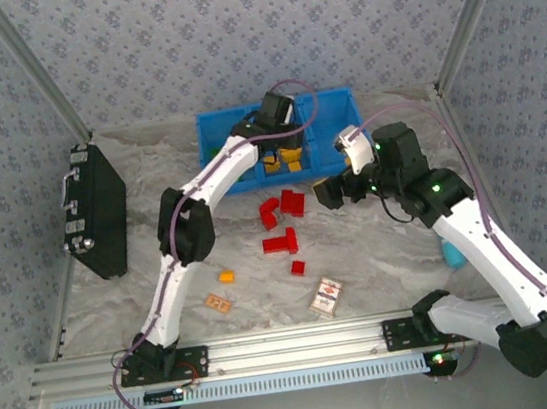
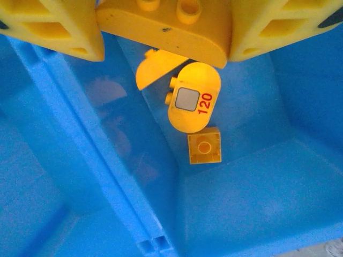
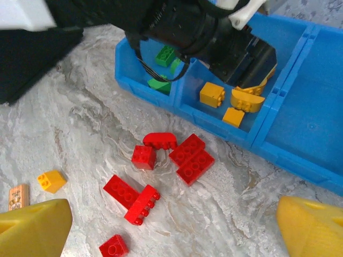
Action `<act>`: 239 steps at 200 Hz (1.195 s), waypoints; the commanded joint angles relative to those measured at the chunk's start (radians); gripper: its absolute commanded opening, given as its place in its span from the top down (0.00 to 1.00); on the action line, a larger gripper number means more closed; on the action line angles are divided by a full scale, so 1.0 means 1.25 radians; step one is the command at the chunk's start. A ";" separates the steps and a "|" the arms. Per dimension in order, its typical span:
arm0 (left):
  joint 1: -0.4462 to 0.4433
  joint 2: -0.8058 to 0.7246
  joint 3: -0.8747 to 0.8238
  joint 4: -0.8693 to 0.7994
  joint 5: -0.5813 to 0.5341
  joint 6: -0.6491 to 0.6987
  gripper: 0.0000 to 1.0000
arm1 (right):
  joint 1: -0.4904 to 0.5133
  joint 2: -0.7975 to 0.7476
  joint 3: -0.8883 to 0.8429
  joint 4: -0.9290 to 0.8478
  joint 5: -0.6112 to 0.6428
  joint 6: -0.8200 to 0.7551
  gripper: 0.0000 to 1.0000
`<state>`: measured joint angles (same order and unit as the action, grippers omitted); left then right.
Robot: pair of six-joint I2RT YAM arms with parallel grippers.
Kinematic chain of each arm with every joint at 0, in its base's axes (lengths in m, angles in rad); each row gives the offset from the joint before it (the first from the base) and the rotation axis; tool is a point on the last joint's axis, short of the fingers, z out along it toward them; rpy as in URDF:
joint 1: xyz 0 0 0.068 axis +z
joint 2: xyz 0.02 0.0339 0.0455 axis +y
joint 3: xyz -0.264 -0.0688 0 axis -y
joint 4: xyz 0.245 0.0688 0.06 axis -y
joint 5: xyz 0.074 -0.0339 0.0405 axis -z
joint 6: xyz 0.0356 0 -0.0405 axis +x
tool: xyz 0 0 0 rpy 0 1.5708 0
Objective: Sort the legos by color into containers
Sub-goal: Place the lego in the container, then pick up the lego from the middle-left of the table.
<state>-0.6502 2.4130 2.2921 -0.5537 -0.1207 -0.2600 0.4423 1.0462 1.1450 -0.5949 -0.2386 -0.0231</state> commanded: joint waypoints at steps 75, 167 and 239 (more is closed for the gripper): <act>0.013 -0.056 0.076 -0.065 0.048 0.079 0.24 | -0.044 -0.006 -0.035 0.009 -0.014 0.019 0.00; 0.013 -0.521 -0.391 -0.131 -0.026 0.117 0.25 | -0.067 0.088 0.010 0.027 -0.050 -0.012 0.00; 0.014 -0.973 -0.985 -0.146 -0.106 -0.148 0.28 | -0.059 0.200 0.068 0.033 -0.119 -0.004 0.00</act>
<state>-0.6300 1.3006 1.2003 -0.7097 -0.2230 -0.2741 0.3550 1.2495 1.1614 -0.5426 -0.3401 -0.0154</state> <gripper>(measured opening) 0.729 0.998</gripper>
